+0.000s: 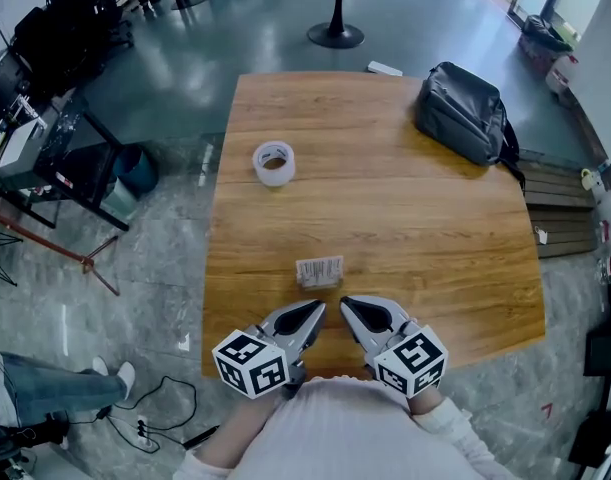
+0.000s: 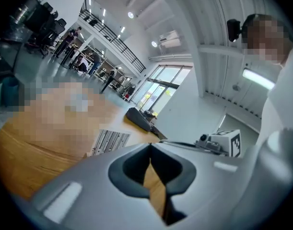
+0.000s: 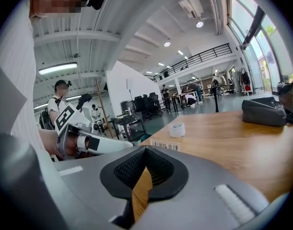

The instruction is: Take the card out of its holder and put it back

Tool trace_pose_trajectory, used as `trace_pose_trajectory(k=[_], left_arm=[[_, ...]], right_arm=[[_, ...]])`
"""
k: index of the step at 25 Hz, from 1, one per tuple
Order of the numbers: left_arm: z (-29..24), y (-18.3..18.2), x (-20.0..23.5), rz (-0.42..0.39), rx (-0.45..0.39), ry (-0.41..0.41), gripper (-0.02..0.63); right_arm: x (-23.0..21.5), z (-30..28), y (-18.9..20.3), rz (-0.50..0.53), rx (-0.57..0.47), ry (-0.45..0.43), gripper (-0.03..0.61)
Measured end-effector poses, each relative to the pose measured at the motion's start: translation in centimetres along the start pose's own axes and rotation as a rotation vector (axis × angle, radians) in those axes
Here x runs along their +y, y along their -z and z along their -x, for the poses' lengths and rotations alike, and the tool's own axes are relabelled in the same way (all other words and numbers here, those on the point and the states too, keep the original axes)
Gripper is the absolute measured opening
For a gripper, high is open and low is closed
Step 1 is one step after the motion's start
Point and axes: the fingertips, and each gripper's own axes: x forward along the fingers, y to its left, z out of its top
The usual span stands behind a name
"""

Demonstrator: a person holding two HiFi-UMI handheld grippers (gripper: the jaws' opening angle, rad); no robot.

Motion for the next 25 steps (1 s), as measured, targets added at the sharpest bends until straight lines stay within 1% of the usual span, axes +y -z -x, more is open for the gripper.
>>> trace_pose_trajectory(k=[10, 25], left_arm=[[-0.56, 0.25, 0.04, -0.044, 0.037, -0.007, 0.008], [-0.84, 0.81, -0.19, -0.083, 0.073, -0.009, 0.008]], right_arm=[[0.40, -0.46, 0.23, 0.013, 0.032, -0.032, -0.003], [0.24, -0.30, 0.59, 0.009, 0.038, -0.028, -0.003]])
